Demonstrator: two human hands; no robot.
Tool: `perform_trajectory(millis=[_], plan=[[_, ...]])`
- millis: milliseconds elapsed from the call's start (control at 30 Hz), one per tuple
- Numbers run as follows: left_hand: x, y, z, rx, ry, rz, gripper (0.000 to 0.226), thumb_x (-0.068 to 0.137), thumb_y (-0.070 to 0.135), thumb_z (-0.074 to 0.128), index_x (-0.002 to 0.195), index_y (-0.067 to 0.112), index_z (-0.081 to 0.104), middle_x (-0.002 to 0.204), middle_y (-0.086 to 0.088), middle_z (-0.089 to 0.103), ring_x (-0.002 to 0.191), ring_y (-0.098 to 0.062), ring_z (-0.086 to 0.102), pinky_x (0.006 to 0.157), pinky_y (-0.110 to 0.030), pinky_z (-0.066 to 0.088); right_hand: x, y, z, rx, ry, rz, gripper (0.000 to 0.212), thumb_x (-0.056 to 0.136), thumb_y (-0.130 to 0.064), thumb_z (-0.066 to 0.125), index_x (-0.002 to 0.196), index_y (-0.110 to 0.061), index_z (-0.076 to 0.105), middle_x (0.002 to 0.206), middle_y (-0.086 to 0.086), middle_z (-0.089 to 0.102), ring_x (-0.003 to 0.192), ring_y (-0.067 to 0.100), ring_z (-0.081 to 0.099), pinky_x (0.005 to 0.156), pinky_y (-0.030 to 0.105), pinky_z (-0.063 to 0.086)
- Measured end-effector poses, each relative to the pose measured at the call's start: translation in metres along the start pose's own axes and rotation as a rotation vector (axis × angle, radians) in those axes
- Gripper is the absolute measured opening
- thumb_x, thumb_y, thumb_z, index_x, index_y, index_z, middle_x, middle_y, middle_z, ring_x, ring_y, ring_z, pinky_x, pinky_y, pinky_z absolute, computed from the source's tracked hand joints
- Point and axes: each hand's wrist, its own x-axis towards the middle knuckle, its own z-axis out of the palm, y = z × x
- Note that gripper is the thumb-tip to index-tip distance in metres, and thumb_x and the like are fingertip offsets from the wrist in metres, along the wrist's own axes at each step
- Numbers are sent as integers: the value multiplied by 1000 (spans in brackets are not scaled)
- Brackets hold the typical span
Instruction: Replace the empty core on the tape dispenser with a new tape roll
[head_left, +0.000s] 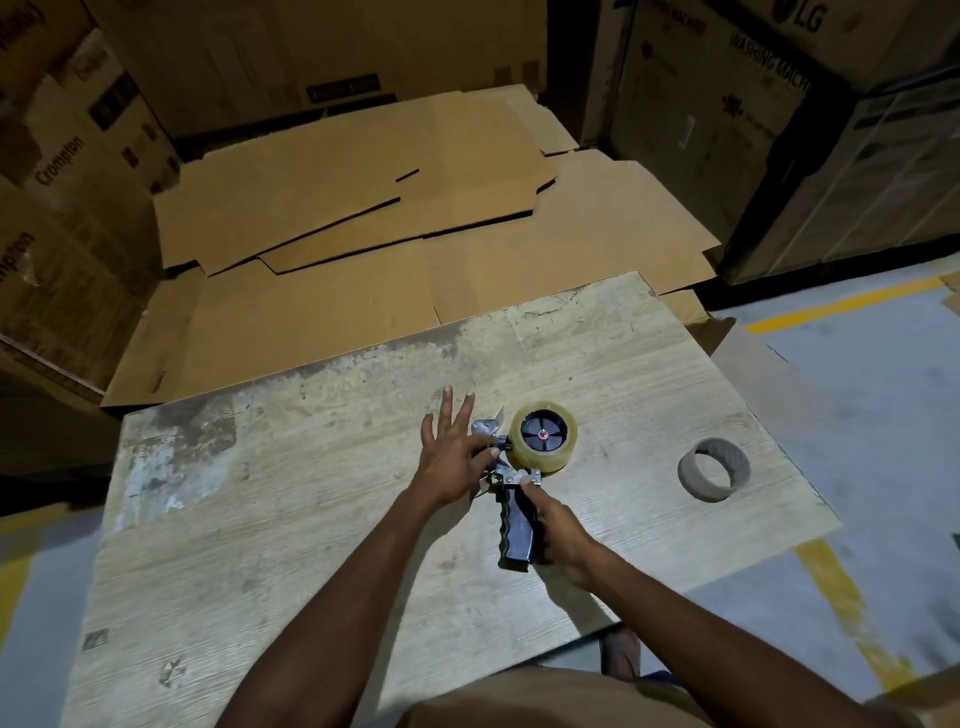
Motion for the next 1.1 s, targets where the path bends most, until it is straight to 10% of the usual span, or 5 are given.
perform_trajectory(millis=[100,200,300,1100], plan=[[14,3,-4,4,-34,-32,32,100,49,61,126,35,74,174,-2,-5,155,-22,-31,122,-57,-7,3,2,8,196,-4,-60,71,94,-67,58,138,-12,63,141,25,59,133,48,52,113,60,43],[26,11,-3,46,-90,-45,43,93,56,68,128,32,73,174,-2,-6,155,-22,-32,123,-59,-6,-2,-4,12,244,-29,31,83,91,-76,50,122,0,62,91,22,60,73,39,62,69,47,55],[34,14,3,86,-137,-54,50,88,62,71,126,30,74,175,-2,-3,154,-24,-32,122,-61,-6,-5,-11,9,226,-28,41,75,96,-73,42,99,0,60,70,15,53,59,32,53,55,38,51],[46,14,26,-55,-11,1,17,87,37,79,93,21,84,168,2,33,159,-18,-5,118,-52,6,-18,-35,-8,119,-119,78,66,93,-64,47,85,0,61,69,18,54,57,31,51,52,35,48]])
